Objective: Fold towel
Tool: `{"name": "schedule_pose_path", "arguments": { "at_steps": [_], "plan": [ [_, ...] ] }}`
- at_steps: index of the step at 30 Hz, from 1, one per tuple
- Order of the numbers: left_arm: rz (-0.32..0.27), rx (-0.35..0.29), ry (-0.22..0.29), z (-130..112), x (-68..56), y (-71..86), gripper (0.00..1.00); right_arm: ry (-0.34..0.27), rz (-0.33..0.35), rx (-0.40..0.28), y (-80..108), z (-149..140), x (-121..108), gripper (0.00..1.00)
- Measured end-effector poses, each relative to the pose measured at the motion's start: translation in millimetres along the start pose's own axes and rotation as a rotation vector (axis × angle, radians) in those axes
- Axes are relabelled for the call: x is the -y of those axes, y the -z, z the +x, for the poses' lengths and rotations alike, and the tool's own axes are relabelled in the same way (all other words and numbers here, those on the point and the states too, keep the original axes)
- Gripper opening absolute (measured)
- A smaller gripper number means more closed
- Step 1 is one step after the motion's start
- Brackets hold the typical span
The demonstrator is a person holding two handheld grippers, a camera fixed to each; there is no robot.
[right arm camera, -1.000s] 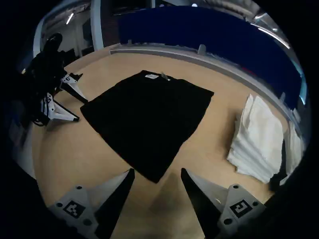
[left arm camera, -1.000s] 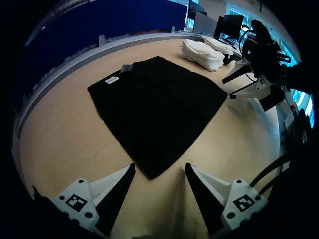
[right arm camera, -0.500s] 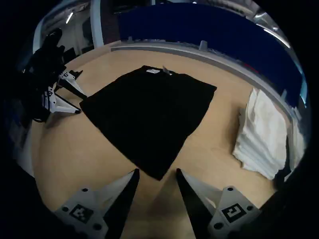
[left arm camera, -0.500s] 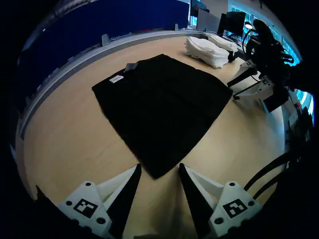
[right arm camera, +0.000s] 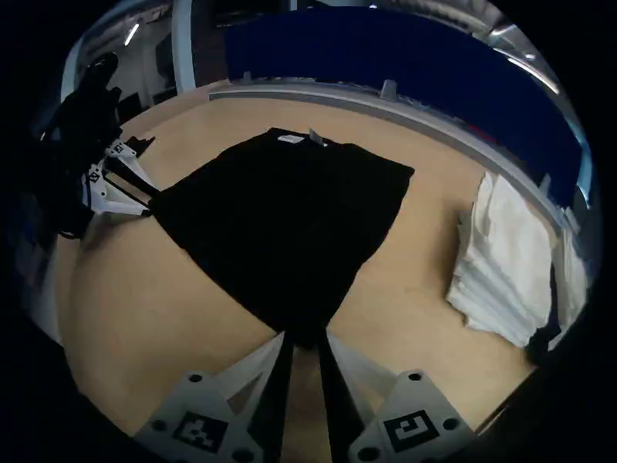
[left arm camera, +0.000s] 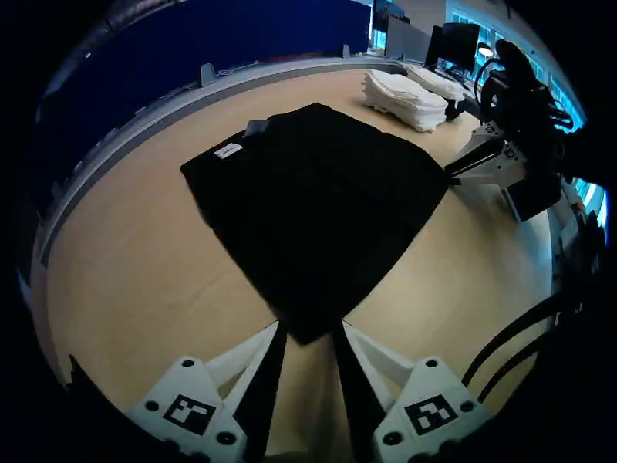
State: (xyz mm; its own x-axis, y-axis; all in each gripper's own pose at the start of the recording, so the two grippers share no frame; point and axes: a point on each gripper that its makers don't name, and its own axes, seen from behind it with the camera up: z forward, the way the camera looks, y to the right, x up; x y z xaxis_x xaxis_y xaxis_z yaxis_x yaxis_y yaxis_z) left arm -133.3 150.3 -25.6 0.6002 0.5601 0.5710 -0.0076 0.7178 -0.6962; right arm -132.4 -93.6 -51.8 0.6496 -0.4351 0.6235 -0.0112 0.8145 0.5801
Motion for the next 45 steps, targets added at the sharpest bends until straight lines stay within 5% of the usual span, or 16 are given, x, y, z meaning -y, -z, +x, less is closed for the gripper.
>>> {"name": "schedule_pose_path", "arguments": {
  "at_steps": [14, 16, 33, 45],
  "plan": [
    [-0.005, -0.008, 0.010, 4.4, -2.8, 1.1, 0.16, -0.017, -0.006, 0.010, -0.6, 0.5, -0.5, 0.13],
    [0.013, -0.018, 0.011, 7.2, 0.8, 2.0, 0.07, -0.020, -0.003, 0.008, 0.0, 1.6, -0.4, 0.13],
    [0.007, -0.030, 0.023, 14.5, 2.8, 6.4, 0.05, -0.029, -0.001, -0.014, 8.4, 15.3, -1.4, 0.13],
    [0.005, -0.055, 0.055, 28.1, 1.8, 23.5, 0.05, -0.019, 0.008, -0.023, 26.2, 28.4, 3.2, 0.13]
  ]
}}
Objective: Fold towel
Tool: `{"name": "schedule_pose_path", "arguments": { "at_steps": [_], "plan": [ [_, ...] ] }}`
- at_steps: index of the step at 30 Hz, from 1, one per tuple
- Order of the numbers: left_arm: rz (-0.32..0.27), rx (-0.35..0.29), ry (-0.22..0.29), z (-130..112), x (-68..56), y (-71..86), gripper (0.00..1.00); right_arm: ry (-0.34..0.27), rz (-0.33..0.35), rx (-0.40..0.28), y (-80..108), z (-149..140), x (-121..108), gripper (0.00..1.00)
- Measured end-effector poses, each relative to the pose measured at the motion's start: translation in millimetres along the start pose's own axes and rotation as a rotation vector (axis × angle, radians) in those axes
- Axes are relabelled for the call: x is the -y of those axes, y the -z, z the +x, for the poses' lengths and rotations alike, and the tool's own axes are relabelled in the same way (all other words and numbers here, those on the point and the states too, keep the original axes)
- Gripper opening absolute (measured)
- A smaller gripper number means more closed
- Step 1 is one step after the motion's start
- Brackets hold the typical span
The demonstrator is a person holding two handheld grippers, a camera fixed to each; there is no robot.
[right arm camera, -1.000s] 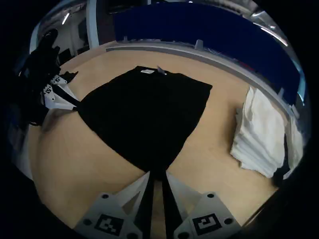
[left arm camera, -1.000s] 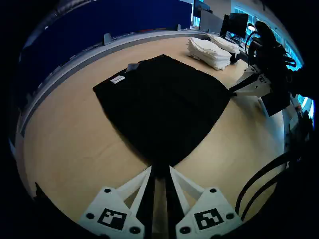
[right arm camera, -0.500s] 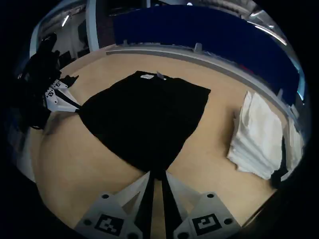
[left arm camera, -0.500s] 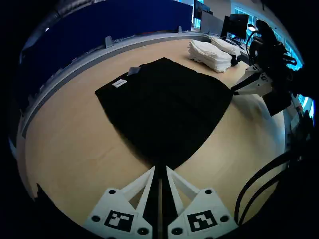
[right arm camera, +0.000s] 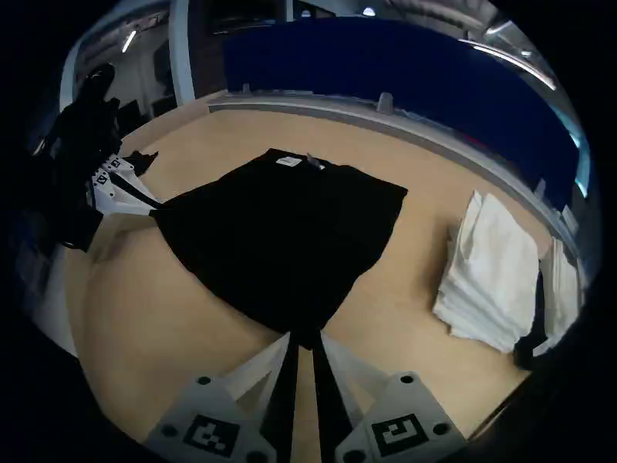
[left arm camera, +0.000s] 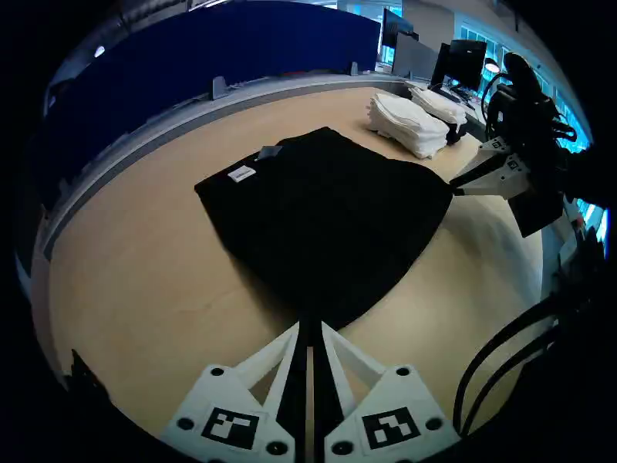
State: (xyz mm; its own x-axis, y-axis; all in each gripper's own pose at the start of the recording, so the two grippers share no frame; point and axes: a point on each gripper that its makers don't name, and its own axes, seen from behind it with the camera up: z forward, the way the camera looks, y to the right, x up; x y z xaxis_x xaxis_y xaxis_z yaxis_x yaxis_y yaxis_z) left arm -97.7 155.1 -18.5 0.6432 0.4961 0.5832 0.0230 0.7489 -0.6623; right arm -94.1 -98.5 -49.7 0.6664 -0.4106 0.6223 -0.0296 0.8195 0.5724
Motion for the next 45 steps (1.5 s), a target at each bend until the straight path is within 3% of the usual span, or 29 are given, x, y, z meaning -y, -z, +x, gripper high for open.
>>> {"name": "schedule_pose_path", "arguments": {
  "at_steps": [28, 38, 45],
  "plan": [
    [-0.003, -0.072, 0.195, 26.4, -12.2, 78.1, 0.05, -0.041, 0.038, -0.015, 78.2, 35.2, 25.2, 0.12],
    [-0.008, -0.080, 0.220, 27.2, -20.5, 99.4, 0.05, -0.059, 0.060, -0.003, 95.3, 36.2, 35.8, 0.12],
    [-0.016, -0.076, 0.242, 23.6, -25.6, 104.0, 0.05, -0.069, 0.063, 0.006, 97.1, 34.4, 38.5, 0.12]
  ]
}}
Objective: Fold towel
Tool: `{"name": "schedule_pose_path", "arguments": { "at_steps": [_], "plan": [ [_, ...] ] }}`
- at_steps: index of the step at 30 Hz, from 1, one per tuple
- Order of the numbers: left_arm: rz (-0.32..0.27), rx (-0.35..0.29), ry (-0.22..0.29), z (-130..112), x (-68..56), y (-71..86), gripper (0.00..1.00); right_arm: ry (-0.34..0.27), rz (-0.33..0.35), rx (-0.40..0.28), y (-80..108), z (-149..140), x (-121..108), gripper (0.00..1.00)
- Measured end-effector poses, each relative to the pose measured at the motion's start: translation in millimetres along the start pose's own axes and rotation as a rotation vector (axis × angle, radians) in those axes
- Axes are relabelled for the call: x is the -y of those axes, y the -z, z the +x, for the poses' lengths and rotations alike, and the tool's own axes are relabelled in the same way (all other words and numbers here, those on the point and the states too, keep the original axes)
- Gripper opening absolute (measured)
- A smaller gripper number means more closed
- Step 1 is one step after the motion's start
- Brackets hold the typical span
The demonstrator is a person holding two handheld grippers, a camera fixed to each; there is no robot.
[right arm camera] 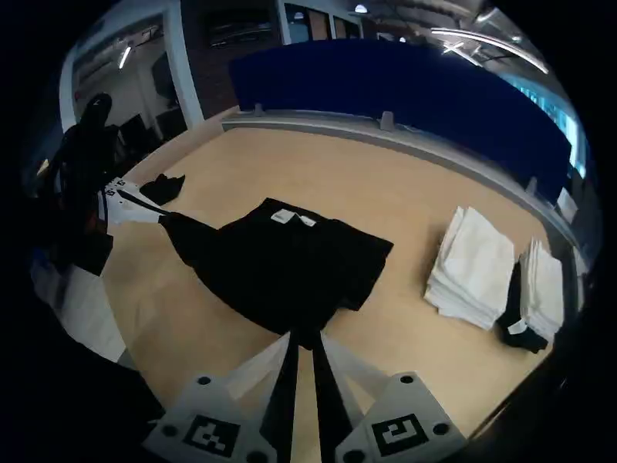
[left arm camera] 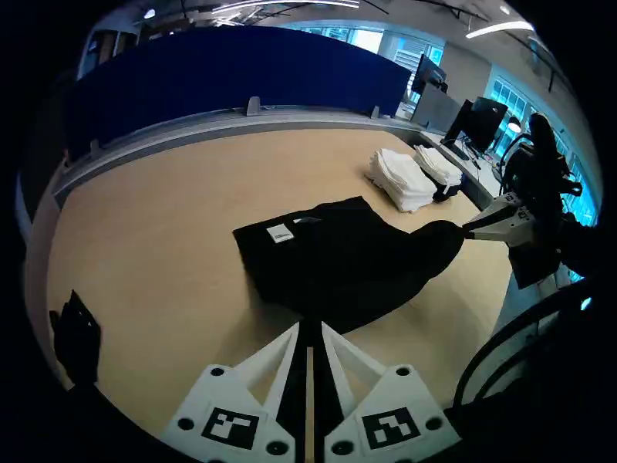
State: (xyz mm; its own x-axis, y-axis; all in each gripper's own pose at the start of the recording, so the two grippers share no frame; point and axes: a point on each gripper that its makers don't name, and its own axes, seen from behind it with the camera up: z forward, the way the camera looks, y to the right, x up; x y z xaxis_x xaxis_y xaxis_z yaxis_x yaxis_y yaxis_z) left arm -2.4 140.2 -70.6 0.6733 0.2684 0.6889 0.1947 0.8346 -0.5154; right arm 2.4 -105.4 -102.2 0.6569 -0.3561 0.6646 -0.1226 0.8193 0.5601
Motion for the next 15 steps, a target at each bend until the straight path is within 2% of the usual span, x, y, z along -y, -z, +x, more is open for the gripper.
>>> {"name": "schedule_pose_path", "arguments": {
  "at_steps": [9, 15],
  "plan": [
    [0.003, 0.003, 0.009, 2.2, 1.2, -2.9, 0.05, -0.007, 0.001, 0.013, -4.2, 0.4, -2.4, 0.12],
    [0.012, 0.010, 0.017, 6.9, 7.1, -9.7, 0.05, -0.022, 0.003, 0.021, -10.5, 8.7, -9.3, 0.12]
  ]
}}
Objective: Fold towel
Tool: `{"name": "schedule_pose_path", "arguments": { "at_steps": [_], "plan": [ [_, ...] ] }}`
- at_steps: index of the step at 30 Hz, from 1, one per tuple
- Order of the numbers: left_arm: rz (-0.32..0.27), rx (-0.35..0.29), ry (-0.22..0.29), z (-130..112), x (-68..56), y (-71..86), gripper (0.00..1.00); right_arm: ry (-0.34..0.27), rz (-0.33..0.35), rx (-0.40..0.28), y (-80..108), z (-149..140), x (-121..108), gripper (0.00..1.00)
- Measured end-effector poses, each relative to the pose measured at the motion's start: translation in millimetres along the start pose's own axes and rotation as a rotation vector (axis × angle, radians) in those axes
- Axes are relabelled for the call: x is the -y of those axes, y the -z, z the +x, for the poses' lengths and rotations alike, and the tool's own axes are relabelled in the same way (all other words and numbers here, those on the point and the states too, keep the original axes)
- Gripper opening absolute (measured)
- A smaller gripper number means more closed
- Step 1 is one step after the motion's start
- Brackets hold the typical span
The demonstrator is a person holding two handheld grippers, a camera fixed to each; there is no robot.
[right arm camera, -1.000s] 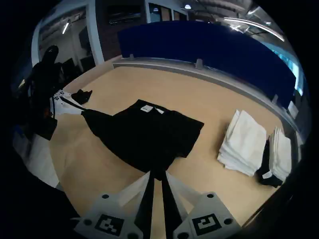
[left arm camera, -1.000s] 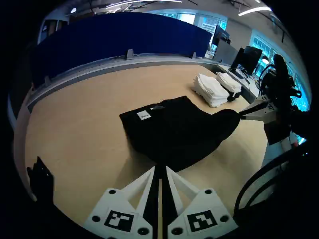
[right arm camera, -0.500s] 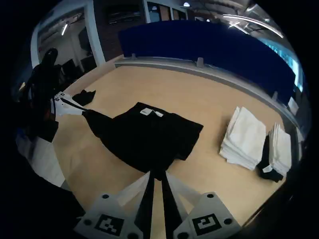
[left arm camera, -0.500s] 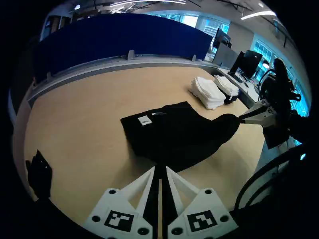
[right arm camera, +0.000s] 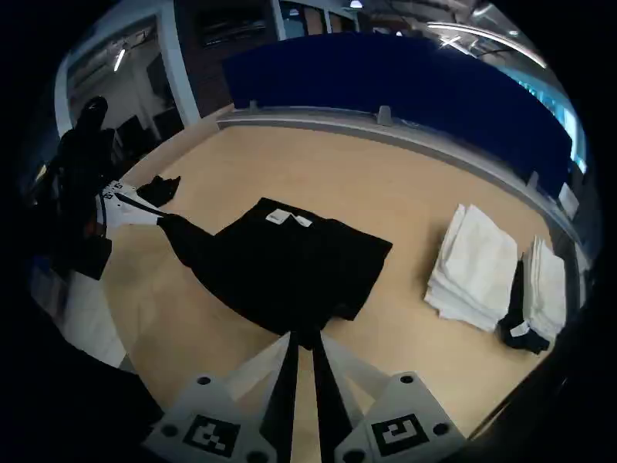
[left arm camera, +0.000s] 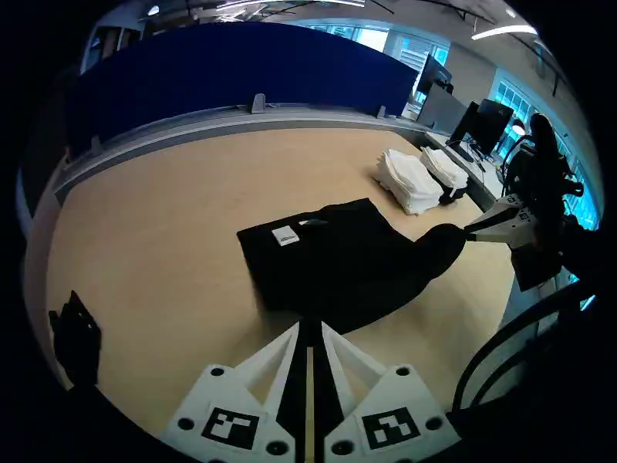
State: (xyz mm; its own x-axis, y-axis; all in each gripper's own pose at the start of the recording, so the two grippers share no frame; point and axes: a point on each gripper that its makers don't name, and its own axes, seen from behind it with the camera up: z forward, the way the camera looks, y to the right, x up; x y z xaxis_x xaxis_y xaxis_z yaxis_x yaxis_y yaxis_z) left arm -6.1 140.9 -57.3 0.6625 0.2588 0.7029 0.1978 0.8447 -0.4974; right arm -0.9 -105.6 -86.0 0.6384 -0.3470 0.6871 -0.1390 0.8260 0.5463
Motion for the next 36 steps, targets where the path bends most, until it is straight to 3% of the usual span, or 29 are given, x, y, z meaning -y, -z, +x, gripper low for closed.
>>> {"name": "schedule_pose_path", "arguments": {
  "at_steps": [8, 17, 24, 36],
  "plan": [
    [0.014, 0.006, 0.008, 14.3, 12.3, -16.1, 0.05, 0.006, -0.010, 0.008, -16.2, 16.0, -16.7, 0.12],
    [0.038, 0.020, 0.013, 32.3, 31.8, -46.9, 0.05, -0.028, -0.021, 0.012, -44.0, 36.3, -42.4, 0.12],
    [0.042, 0.047, 0.044, 34.4, 44.6, -70.4, 0.05, -0.054, -0.032, 0.030, -65.4, 40.2, -57.6, 0.12],
    [0.049, 0.090, 0.035, 29.3, 56.1, -96.1, 0.05, -0.078, -0.041, 0.060, -88.5, 34.2, -68.1, 0.12]
  ]
}}
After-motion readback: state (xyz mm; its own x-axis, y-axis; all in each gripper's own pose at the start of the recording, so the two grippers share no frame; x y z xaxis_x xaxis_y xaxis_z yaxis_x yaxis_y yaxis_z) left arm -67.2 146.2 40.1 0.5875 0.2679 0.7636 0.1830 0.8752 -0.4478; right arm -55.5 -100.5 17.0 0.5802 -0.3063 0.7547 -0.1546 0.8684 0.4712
